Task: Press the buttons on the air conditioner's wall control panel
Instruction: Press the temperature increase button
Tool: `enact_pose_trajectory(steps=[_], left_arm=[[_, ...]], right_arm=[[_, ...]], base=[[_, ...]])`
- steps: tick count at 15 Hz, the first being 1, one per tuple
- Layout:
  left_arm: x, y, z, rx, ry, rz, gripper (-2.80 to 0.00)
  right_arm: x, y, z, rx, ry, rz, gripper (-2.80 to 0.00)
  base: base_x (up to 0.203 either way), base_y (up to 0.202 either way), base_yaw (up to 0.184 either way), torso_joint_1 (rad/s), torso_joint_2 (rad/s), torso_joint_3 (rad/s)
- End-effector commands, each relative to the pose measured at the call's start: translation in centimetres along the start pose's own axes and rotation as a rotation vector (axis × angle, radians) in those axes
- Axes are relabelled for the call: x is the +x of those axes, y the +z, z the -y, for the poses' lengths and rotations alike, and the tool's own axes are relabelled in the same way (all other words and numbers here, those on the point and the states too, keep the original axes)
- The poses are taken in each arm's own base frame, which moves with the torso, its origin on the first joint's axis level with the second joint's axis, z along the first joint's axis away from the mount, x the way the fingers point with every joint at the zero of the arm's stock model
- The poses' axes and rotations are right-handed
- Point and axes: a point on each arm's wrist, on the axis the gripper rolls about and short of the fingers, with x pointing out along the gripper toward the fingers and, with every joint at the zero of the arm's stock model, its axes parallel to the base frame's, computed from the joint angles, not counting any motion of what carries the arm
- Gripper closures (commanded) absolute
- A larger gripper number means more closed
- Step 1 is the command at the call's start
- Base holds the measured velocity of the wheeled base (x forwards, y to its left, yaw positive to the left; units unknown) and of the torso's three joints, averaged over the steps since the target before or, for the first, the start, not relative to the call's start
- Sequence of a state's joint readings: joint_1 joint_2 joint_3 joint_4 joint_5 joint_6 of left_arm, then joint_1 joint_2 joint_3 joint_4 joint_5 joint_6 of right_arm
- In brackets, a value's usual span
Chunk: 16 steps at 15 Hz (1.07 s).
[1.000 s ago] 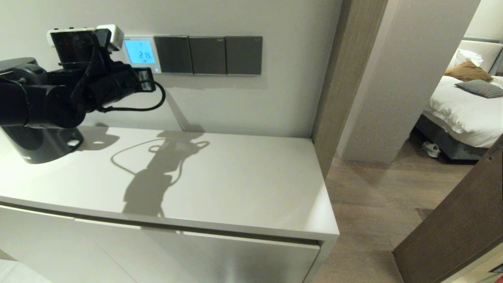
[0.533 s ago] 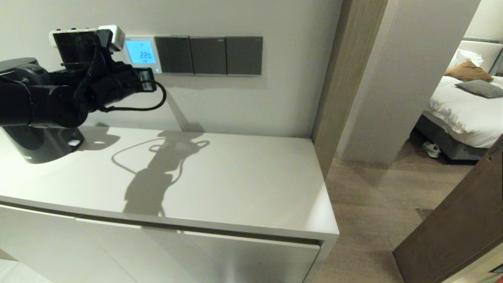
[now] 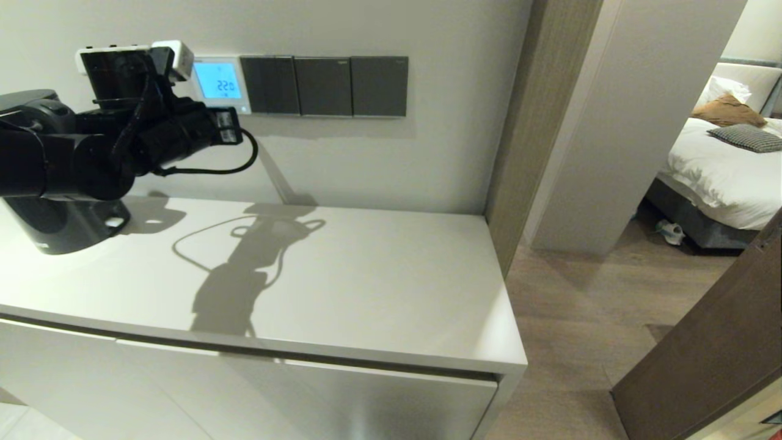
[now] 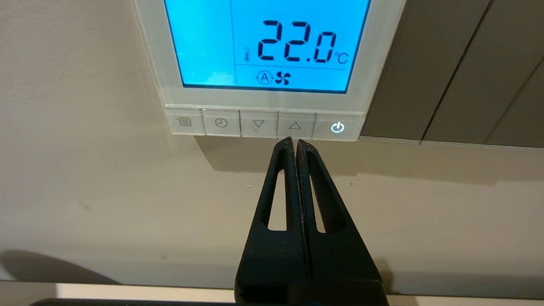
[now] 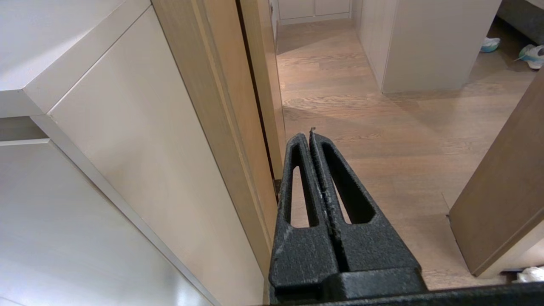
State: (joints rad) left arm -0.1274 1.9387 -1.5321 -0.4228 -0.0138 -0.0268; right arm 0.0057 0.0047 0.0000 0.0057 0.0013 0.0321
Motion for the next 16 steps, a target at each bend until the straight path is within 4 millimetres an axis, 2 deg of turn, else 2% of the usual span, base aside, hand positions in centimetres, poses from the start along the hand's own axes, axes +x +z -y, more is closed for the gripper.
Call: enact_pose_trajectory(steps=[1,16], left_arm=[[-0.21,0.30,0.01,-0.001,0.000,0.013,0.00],[0.43,-0.08,-0.02,0.000,0.003,0.012,0.00]], right_arm=[[0.02,-0.03,0.00,0.000,-0.001,-0.002,0.00],[0.02,-0.04,0.00,0.000,0.001,-0.003,0.00]], base=[[0.000,0.000,0.000,0.000,0.00,0.000],[0.000,0.000,0.000,0.000,0.00,0.000]])
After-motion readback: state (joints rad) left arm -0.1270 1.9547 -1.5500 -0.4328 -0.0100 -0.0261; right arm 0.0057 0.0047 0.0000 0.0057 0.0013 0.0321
